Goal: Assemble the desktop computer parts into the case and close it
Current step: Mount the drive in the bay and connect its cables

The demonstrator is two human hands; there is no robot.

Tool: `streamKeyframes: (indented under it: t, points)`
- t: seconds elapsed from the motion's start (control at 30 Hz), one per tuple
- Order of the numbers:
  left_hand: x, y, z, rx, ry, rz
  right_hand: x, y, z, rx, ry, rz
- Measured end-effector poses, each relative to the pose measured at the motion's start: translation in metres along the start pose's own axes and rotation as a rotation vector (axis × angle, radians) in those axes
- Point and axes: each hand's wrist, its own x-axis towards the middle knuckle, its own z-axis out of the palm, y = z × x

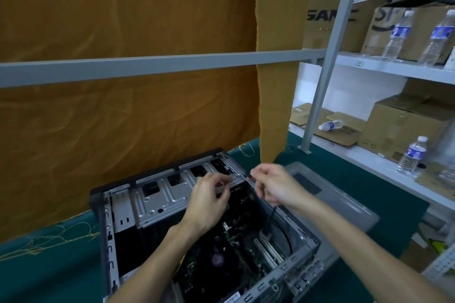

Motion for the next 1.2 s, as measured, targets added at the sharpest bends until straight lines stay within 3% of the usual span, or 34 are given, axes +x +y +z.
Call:
streamKeyframes:
  t: [0.17,0.37,0.43,0.57,0.67,0.77,0.9,1.1,1.2]
  points:
    - [-0.001,-0.001,0.004,0.047,-0.069,0.037,-0.004,0.028,0.03,0.055,0.018,0.125]
    - [0.0,0.005,0.002,-0.231,-0.068,0.004,-0.01,0.033,0.038,0.143,0.06,-0.005]
    - [0.003,0.01,-0.004,-0.4,-0.06,-0.007,-0.012,0.031,0.033,0.244,-0.011,0.02]
    - [0.003,0.024,-0.015,-0.659,-0.118,-0.029,-0.019,0.025,0.014,0.621,-0.354,0.172]
    - [0.002,0.028,-0.019,-0.741,-0.184,-0.057,-0.026,0.015,0.006,0.716,-0.382,0.17]
    - [0.003,0.032,-0.023,-0.939,-0.237,-0.127,-0.035,-0.005,0.009,0.553,-0.274,0.121]
    - [0.007,0.046,-0.032,-1.044,-0.169,-0.064,-0.043,-0.03,0.012,0.121,-0.125,-0.158]
    - [0.015,0.052,-0.04,-1.085,-0.128,-0.011,-0.04,-0.042,0.003,0.153,-0.295,-0.151]
    - [0.01,0.048,-0.036,-0.998,-0.124,-0.005,-0.036,-0.023,0.011,0.125,-0.23,-0.192]
